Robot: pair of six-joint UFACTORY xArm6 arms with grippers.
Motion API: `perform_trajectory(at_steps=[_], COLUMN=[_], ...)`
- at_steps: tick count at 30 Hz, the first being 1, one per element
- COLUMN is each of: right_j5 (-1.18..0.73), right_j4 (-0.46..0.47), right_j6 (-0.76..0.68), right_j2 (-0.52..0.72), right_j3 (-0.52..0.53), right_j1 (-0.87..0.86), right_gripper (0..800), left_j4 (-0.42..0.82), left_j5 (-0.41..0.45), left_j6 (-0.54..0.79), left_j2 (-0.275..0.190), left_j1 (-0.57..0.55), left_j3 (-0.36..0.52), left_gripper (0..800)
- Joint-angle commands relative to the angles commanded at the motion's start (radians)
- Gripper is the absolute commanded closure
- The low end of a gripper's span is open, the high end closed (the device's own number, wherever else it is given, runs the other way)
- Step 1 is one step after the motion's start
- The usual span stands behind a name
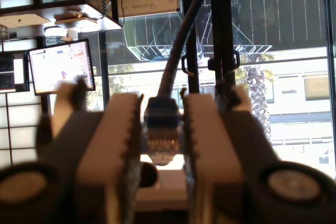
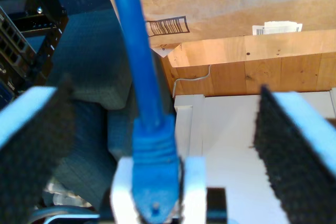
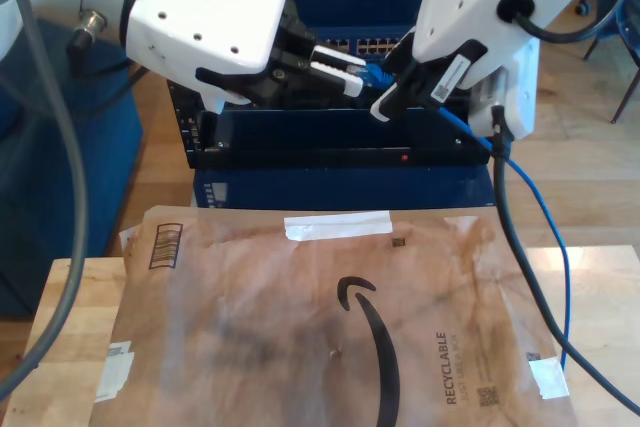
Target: Grab the cable and plug it in
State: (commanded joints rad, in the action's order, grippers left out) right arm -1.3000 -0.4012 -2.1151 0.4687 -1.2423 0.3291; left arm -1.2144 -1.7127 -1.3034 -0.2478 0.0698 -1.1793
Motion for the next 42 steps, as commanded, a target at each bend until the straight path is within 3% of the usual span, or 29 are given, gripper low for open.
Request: perform_trajectory(at_steps=[4, 9, 17, 21, 27, 31, 34, 42], right_j5=[0.000, 0.002, 0.005, 0.064, 0.272, 0.292, 0.422, 0.540], right_j4=[0.002, 0.006, 0.000, -0.002, -0.002, -0.002, -0.017, -0.017], right_j6=[0.092, 0.157, 0.391, 0.430, 0.514, 0.563, 0.575, 0.603], right_j2=[0.014, 0.048, 0.075, 0.120, 0.279, 0.324, 0.411, 0.436], right_j3=[-0.002, -0.003, -0.006, 0.006, 0.175, 0.252, 0.359, 0.381], right_j1=[0.002, 0.000, 0.011, 0.011, 0.020, 0.054, 0.080, 0.249], right_gripper=[4, 2, 2, 3, 7, 8, 8, 17], left_j4=[-0.029, -0.035, -0.037, -0.038, -0.038, -0.061, -0.107, -0.199], left_j5=[-0.005, -0.026, -0.104, -0.150, -0.193, -0.259, -0.321, -0.434], left_j6=[-0.012, -0.064, -0.161, -0.196, -0.235, -0.255, -0.255, -0.279], left_j2=[0.005, 0.008, 0.020, 0.051, 0.080, 0.123, 0.146, 0.181], left_j1=[0.058, 0.084, 0.092, 0.092, 0.106, 0.141, 0.146, 0.157], left_j3=[-0.003, -0.003, -0.003, -0.005, -0.018, -0.028, -0.028, -0.054], left_gripper=[798, 798, 798, 798, 798, 798, 798, 798])
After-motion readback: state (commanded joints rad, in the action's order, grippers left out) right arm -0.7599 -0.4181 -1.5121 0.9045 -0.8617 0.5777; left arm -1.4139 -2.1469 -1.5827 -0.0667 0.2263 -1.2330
